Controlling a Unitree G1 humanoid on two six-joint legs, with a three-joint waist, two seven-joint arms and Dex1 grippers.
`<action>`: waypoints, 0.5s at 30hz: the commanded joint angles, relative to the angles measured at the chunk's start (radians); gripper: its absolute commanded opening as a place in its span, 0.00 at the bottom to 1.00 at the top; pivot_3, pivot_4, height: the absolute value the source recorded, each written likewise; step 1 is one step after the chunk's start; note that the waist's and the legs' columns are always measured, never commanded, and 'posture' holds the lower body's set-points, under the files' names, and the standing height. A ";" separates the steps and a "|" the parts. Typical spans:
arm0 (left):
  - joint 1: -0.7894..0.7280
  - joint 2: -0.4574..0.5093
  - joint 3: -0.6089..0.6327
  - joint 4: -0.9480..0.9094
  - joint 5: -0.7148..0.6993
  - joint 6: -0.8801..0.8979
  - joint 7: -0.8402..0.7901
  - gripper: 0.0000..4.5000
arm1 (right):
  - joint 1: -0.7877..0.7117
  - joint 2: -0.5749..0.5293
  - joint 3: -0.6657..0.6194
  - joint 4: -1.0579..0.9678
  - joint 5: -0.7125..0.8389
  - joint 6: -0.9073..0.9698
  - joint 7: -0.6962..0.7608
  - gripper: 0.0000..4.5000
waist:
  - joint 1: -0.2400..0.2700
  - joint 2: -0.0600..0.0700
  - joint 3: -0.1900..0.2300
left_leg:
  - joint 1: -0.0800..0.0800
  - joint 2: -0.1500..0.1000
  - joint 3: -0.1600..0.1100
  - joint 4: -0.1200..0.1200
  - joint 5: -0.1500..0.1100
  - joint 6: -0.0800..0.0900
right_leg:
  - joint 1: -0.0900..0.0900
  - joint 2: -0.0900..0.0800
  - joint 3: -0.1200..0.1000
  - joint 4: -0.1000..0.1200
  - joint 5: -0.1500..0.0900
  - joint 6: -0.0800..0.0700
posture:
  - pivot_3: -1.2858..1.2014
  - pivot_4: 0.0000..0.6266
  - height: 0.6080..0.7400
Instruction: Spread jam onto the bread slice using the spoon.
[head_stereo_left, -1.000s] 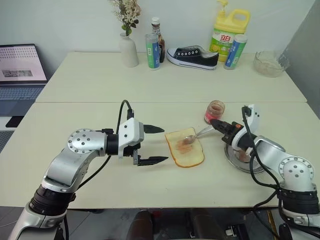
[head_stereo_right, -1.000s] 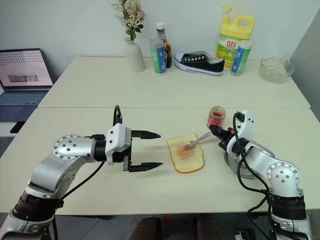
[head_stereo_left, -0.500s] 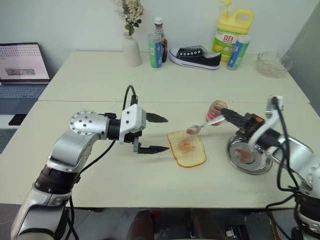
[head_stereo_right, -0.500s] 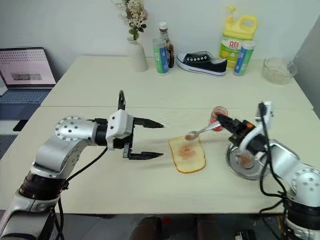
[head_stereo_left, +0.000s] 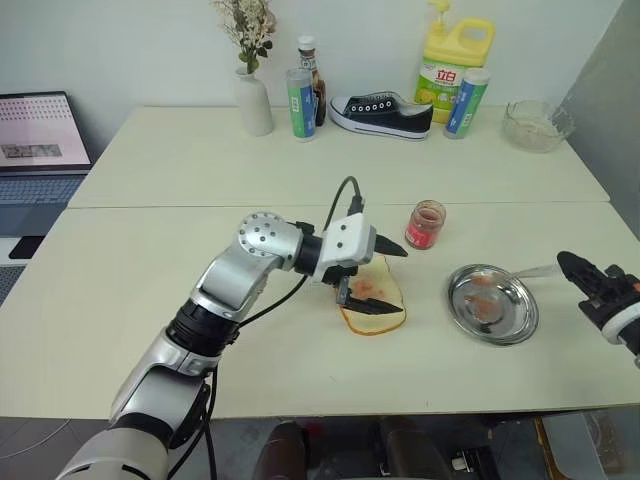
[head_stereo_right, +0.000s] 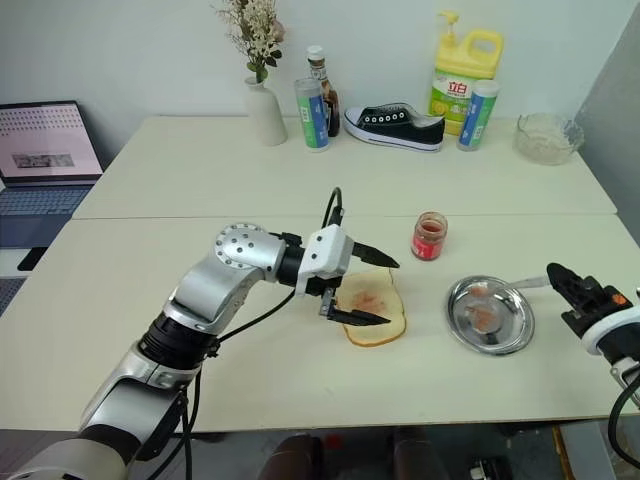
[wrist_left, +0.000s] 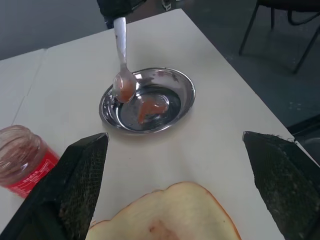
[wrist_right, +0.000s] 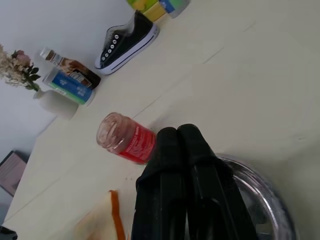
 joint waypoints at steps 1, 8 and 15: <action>-0.003 -0.025 -0.013 -0.001 0.024 -0.032 0.014 1.00 | 0.008 0.007 -0.020 0.067 -0.057 -0.021 0.103 0.01 | 0.002 0.000 0.000 | 0.001 0.000 0.000 0.000 0.000 0.000 | 0.001 0.000 0.000 0.000 0.000 0.000 | 0.52 0.24 1.00; 0.018 -0.020 -0.006 -0.023 0.029 -0.017 0.010 1.00 | -0.028 -0.015 0.013 0.256 -0.172 0.014 0.301 0.01 | 0.002 0.000 0.000 | 0.006 0.000 0.000 0.000 0.000 0.000 | 0.008 0.000 0.000 -0.002 0.000 0.000 | 0.52 0.24 1.00; 0.034 -0.018 -0.019 -0.048 0.053 -0.008 0.032 1.00 | -0.093 -0.056 0.032 0.461 -0.297 0.061 0.479 0.01 | 0.004 0.001 0.000 | 0.006 0.000 0.000 0.000 0.000 0.000 | 0.009 -0.001 -0.001 -0.003 0.000 0.000 | 0.52 0.24 1.00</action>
